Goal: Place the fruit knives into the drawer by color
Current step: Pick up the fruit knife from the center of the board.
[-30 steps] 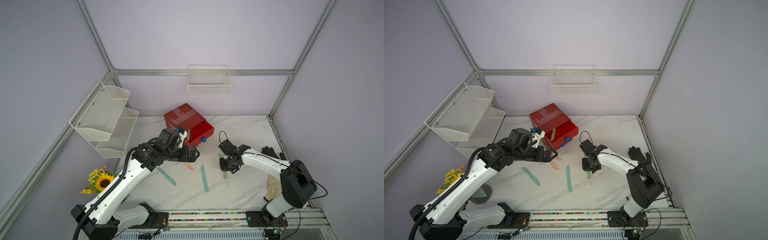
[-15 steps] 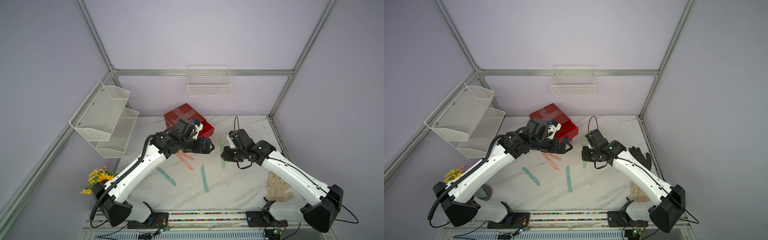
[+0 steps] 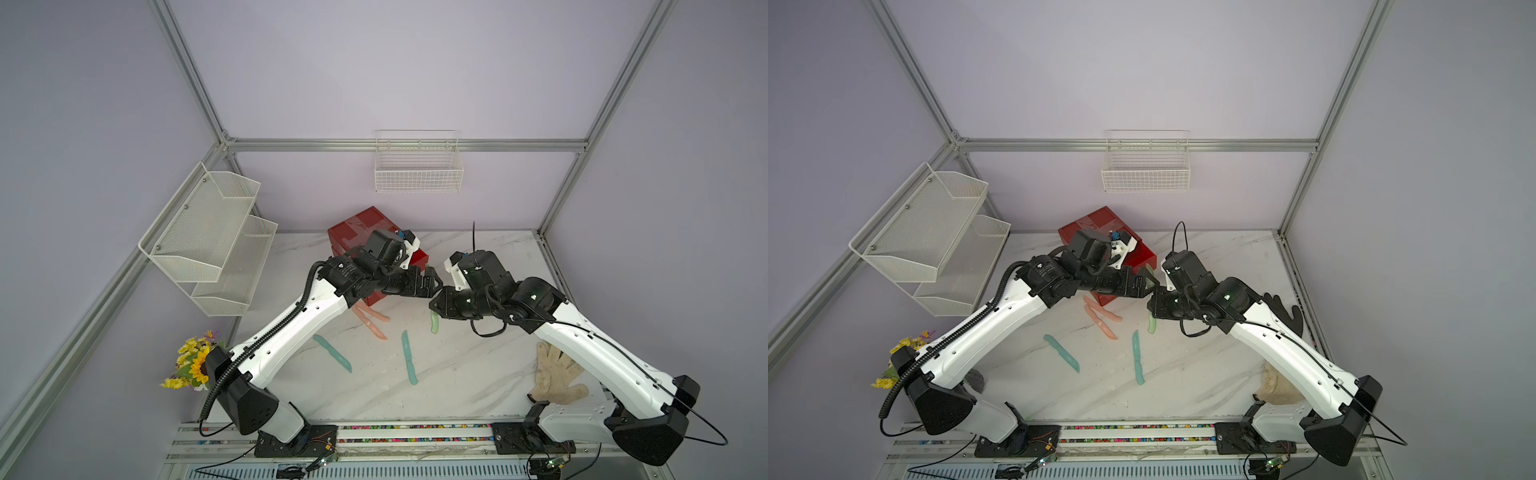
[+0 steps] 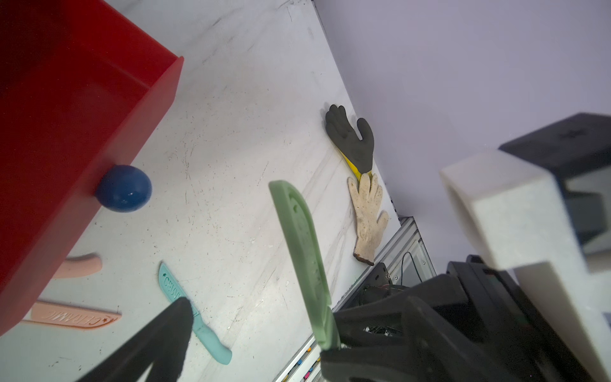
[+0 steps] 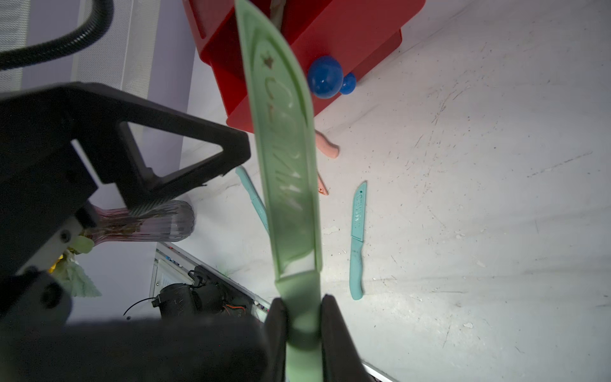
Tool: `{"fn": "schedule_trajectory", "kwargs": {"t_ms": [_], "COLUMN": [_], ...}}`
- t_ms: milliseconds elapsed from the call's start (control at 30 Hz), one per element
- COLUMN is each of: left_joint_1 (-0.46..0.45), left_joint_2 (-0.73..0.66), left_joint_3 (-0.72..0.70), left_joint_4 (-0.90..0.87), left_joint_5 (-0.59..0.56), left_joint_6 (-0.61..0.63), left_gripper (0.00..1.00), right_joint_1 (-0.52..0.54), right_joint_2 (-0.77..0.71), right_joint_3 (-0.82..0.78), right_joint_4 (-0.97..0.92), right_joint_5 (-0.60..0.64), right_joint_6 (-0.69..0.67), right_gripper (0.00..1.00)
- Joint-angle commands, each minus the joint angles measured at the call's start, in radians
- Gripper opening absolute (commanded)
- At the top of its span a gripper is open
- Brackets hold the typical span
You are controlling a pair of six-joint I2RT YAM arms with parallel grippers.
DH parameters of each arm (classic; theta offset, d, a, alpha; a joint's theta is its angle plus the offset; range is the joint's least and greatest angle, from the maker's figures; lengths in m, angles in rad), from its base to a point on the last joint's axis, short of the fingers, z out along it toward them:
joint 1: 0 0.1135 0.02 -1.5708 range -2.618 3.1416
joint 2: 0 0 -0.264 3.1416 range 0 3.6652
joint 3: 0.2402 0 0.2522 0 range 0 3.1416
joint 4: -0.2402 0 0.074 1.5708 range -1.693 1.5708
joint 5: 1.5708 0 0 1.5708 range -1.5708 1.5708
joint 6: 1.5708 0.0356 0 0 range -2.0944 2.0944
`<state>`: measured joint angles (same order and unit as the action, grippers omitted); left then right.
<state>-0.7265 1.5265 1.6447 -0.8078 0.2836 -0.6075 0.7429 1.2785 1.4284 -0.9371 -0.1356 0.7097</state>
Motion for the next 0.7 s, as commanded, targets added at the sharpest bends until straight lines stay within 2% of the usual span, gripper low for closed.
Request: {"fn": "schedule_trajectory", "kwargs": {"t_ms": [0,167,267,333,400,567,600,667], "left_joint_1": [0.001,0.013,0.026,0.035,0.044,0.061,0.062,0.066], "left_joint_2": [-0.009,-0.011,-0.031,-0.041,-0.041,-0.02,-0.017,-0.019], "left_joint_3": [0.011,-0.011,-0.049,-0.08,-0.099,-0.126,-0.127,-0.139], "left_joint_4": [0.086,0.131,0.211,0.287,0.354,0.465,0.471,0.487], "left_joint_5": [0.0,0.01,0.024,0.061,0.113,0.256,0.272,0.295], "left_joint_6": [0.01,-0.003,-0.017,-0.03,-0.045,-0.094,-0.099,-0.113], "left_gripper": [1.0,1.0,0.94,0.86,0.74,0.06,0.0,0.0], "right_joint_1": [0.009,0.01,0.022,0.027,0.03,0.032,0.032,0.032], "right_joint_2": [-0.036,-0.093,-0.094,-0.093,-0.087,-0.067,-0.067,-0.067], "right_joint_3": [0.012,-0.014,-0.015,-0.014,-0.005,0.013,0.009,0.002], "right_joint_4": [0.04,0.086,0.096,0.104,0.107,0.124,0.133,0.156], "right_joint_5": [-0.021,-0.043,-0.052,-0.052,-0.048,-0.017,-0.014,-0.007], "right_joint_6": [0.029,0.046,0.045,0.045,0.044,0.046,0.047,0.059], "right_gripper": [0.17,0.17,0.17,0.17,0.17,0.16,0.16,0.16]}}
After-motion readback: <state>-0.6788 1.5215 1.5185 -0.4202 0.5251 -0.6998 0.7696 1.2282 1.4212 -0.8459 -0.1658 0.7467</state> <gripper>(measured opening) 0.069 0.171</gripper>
